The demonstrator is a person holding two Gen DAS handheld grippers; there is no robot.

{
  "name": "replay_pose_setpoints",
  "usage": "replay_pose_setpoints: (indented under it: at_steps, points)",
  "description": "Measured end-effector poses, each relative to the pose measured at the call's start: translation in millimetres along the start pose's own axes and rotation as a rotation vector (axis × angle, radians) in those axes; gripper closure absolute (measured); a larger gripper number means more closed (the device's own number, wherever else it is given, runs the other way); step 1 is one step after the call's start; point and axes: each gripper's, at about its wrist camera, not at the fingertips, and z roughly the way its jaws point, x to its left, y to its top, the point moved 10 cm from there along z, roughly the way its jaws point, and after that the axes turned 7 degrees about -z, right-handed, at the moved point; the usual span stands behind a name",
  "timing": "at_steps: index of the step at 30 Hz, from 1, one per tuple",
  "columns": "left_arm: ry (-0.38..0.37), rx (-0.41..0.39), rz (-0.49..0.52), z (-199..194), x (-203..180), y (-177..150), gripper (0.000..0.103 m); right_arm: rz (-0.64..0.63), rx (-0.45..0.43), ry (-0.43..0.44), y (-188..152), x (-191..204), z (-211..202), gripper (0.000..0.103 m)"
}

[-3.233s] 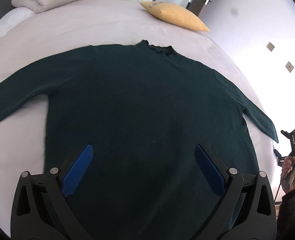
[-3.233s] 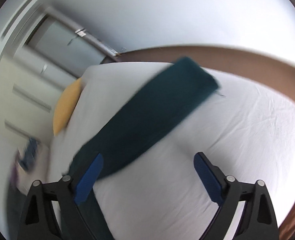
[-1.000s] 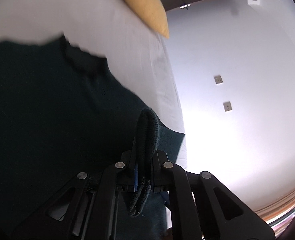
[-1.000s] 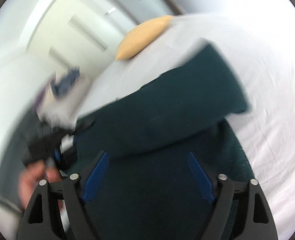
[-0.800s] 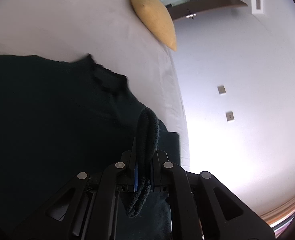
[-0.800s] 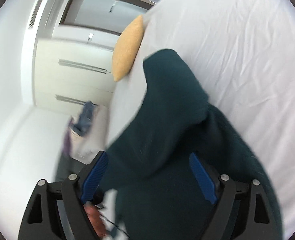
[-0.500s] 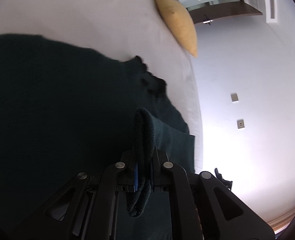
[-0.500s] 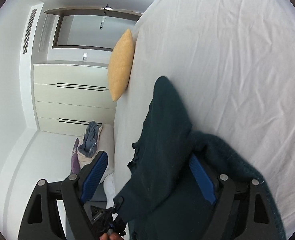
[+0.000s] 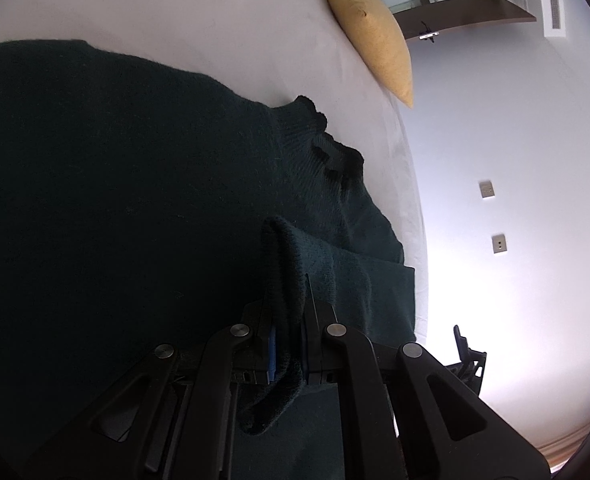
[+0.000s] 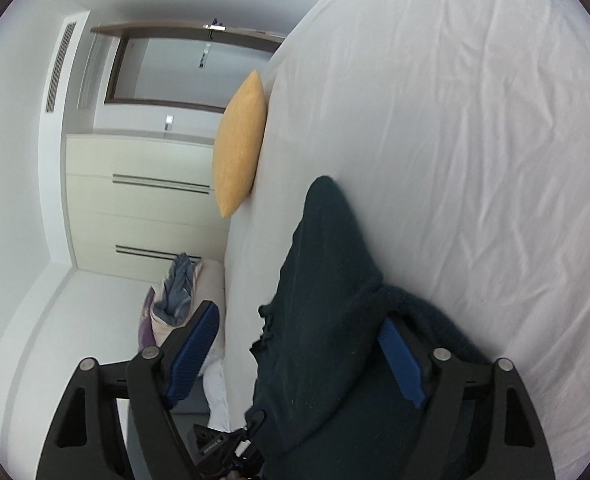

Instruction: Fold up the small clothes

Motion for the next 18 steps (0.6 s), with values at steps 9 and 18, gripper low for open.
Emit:
replay_pose_setpoints:
  at_steps: [9, 18]
  points:
    - [-0.001, 0.009, -0.022, -7.5, 10.0, 3.7, 0.095, -0.036, 0.021, -0.033, -14.8, -1.4, -13.4, 0.023]
    - [0.183, -0.144, 0.165, -50.0, -29.5, 12.2, 0.092, -0.251, 0.115, 0.000, 0.8, 47.6, -33.6, 0.021]
